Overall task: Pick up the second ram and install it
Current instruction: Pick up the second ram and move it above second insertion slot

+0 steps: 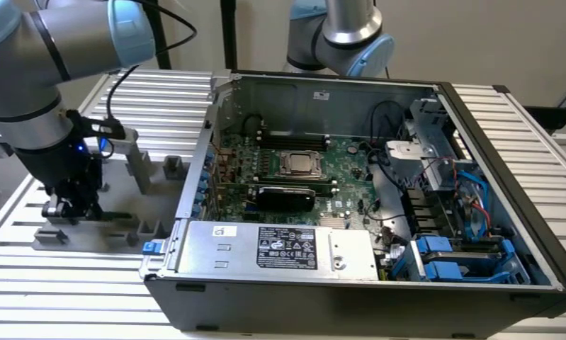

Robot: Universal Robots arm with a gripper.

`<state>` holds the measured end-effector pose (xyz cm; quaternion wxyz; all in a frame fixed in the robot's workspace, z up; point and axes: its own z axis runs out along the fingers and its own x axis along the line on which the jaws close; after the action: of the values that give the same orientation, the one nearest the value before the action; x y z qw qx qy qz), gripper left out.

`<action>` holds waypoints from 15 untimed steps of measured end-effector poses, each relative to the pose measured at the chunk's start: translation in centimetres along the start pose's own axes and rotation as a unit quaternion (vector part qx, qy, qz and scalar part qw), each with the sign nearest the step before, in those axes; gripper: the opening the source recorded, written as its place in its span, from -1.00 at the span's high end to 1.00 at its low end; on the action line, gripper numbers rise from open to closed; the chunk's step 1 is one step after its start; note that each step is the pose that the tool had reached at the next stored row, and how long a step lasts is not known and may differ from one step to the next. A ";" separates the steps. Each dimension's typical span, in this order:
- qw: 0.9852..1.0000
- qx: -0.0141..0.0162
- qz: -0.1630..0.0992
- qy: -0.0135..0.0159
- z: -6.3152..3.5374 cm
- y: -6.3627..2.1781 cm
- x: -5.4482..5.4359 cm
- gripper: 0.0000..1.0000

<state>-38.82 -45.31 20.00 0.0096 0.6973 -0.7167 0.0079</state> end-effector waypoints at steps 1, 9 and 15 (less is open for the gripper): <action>1.000 0.000 0.000 0.000 -0.22 0.00 0.0 1.00; 1.000 0.000 0.000 0.000 -3.15 0.01 0.1 1.00; 1.000 0.000 0.000 0.000 -5.90 0.01 0.1 1.00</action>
<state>-38.81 -45.31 25.90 0.0096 0.6973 -0.7167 0.0079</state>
